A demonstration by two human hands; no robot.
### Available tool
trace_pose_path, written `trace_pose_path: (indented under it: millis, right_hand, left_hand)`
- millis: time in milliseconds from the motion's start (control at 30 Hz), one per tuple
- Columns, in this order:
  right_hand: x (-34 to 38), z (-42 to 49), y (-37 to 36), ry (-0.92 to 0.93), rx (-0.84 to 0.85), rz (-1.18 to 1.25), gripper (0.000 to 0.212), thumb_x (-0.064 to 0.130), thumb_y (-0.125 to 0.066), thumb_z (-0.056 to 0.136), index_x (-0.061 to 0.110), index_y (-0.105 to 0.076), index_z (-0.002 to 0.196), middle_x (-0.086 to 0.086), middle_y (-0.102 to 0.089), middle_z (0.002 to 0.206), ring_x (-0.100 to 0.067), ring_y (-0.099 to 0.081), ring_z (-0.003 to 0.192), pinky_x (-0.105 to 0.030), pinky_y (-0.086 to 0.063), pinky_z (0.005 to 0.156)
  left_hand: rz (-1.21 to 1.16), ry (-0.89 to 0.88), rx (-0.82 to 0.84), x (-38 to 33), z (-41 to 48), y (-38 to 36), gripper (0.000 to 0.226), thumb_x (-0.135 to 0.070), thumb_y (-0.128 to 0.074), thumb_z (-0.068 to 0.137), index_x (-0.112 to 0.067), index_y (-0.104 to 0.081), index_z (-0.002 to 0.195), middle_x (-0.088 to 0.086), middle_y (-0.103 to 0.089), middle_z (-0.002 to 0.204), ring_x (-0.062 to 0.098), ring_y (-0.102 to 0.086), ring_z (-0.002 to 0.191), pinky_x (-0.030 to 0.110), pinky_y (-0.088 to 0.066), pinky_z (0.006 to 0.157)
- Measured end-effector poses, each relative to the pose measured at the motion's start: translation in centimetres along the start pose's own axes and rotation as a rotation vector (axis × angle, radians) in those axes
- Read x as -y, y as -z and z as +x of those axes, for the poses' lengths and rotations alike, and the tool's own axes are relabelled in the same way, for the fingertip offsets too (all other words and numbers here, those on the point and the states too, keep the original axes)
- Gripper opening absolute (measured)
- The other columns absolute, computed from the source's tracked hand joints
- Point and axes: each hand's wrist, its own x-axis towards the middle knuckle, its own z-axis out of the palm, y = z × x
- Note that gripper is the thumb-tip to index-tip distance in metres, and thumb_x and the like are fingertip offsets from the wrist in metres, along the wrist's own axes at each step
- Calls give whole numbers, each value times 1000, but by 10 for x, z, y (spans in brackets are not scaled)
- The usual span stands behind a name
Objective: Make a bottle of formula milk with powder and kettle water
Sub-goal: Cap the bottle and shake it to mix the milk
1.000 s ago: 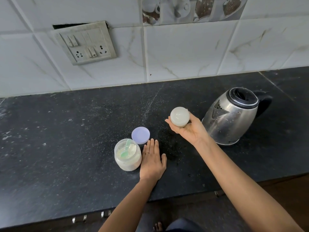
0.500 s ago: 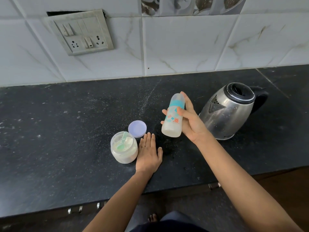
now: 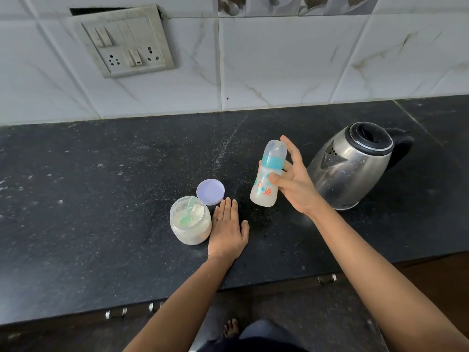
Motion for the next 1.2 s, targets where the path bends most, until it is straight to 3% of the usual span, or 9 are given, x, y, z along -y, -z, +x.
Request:
trace_pose_path:
  millis: [200,367,600,767,933,1000,1067,1100,1200]
  right_hand:
    - [-14,-3,5,-9,32,-230,88,7,-78,68,35,-33,139,2,-46,141,-17,-48,129,-45,-44,105]
    - [-30,-7,17,-15,46,-322,84,-12,-72,75,26,-35,141,6,-55,133,-14,-49,128,-35,-45,103]
    - [-33,-17,34,-62,110,-406,76,-17,-65,79,22,-36,137,3,-46,138,-11,-48,131,-35,-44,105]
    - [-32,-22,42,-57,167,-573,72,-6,-64,86,34,-34,138,8,-43,140,-12,-44,133,-39,-45,105]
    - [-33,-23,43,-86,197,-612,69,-5,-57,91,31,-28,142,6,-40,143,-13,-38,138,-42,-38,111]
    - [-34,-25,43,-119,210,-615,74,3,-63,89,41,-28,141,4,-37,146,-13,-34,140,-42,-32,115]
    - [-36,-28,38,-129,150,-620,80,20,-75,76,57,-32,132,2,-32,146,-12,-34,138,-38,-29,116]
    - [-40,-29,36,-115,81,-629,82,24,-80,69,57,-35,130,0,-31,143,-12,-37,135,-36,-30,115]
    - [-50,-30,23,-62,-164,-671,80,15,-88,64,31,-43,128,-3,-39,133,-10,-47,121,-33,-39,109]
  left_hand:
    - [-9,-2,1,1,0,-1,62,-37,-27,100,-6,-14,153,12,-9,161,21,-1,149,31,7,118]
    - [-27,1,5,2,1,-3,63,-37,-28,100,-6,-15,153,12,-10,161,21,-2,149,33,4,120]
    - [-22,-1,8,3,2,-5,63,-37,-29,100,-5,-16,152,13,-11,161,22,-3,149,33,3,120]
    - [-20,-2,5,3,1,-6,62,-36,-29,100,-5,-16,152,13,-12,161,22,-4,149,34,3,120]
    - [-27,1,12,3,1,-5,62,-36,-28,100,-5,-15,152,13,-10,161,22,-3,149,34,3,120]
    - [-33,0,8,3,0,-5,62,-36,-28,101,-5,-15,152,13,-11,161,22,-3,149,34,3,120]
    - [-41,-1,5,3,-1,-4,61,-36,-28,101,-5,-15,152,13,-11,161,22,-3,149,33,4,119]
    - [-43,-2,3,3,-1,-4,61,-35,-28,101,-4,-15,152,13,-11,161,22,-3,149,33,4,119]
    - [-60,-8,-12,2,-3,-3,61,-34,-28,102,-3,-14,152,14,-11,160,22,-3,149,32,5,119]
